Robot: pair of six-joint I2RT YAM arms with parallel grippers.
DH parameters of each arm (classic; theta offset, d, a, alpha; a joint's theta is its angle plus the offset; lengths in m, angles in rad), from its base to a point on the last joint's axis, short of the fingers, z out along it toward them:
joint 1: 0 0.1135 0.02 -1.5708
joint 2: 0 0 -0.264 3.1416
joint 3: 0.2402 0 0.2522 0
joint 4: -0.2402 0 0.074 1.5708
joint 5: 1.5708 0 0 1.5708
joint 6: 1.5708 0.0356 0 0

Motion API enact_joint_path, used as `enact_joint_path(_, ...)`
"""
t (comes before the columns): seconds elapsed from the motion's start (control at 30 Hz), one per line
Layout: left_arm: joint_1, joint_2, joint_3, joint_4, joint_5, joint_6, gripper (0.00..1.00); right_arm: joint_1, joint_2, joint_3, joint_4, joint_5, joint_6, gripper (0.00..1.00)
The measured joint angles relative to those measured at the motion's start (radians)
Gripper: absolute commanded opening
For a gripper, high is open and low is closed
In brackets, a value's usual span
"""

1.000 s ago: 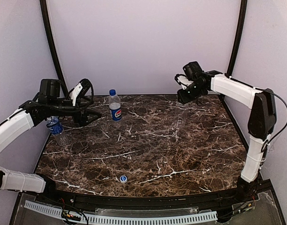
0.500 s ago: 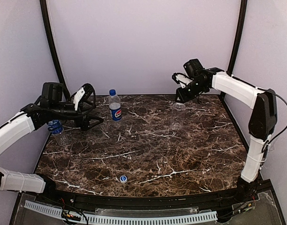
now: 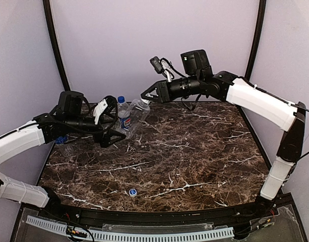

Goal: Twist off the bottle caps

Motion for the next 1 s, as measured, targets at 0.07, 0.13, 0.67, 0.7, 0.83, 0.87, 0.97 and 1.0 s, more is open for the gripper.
enact_joint_path(0.07,-0.013,0.011,0.0,0.01,-0.002,-0.005,0.99,0.013,0.001,0.003,0.037,-0.022,0.029,0.0)
enact_joint_path(0.13,-0.019,0.016,0.0,0.019,-0.002,-0.008,0.99,0.024,0.007,0.017,0.058,-0.038,0.045,0.0)
enact_joint_path(0.67,-0.022,0.022,0.023,0.075,-0.034,-0.014,0.63,0.065,0.054,0.071,0.12,-0.063,0.077,0.0)
enact_joint_path(0.7,-0.022,0.022,0.023,0.075,-0.033,-0.013,0.61,0.065,0.054,0.071,0.12,-0.061,0.077,0.12)
enact_joint_path(0.83,-0.022,0.022,0.023,0.076,-0.043,-0.005,0.59,0.067,0.054,0.071,0.113,-0.044,0.071,0.68)
enact_joint_path(0.87,-0.022,0.022,0.023,0.077,-0.05,0.005,0.58,0.067,0.053,0.071,0.108,-0.037,0.076,0.73)
enact_joint_path(0.97,-0.026,0.022,0.023,0.081,-0.14,0.082,0.54,0.067,0.048,0.064,0.096,-0.001,0.072,0.85)
enact_joint_path(1.0,-0.027,0.022,0.023,0.085,-0.186,0.121,0.53,0.067,0.046,0.063,0.093,0.012,0.08,0.86)
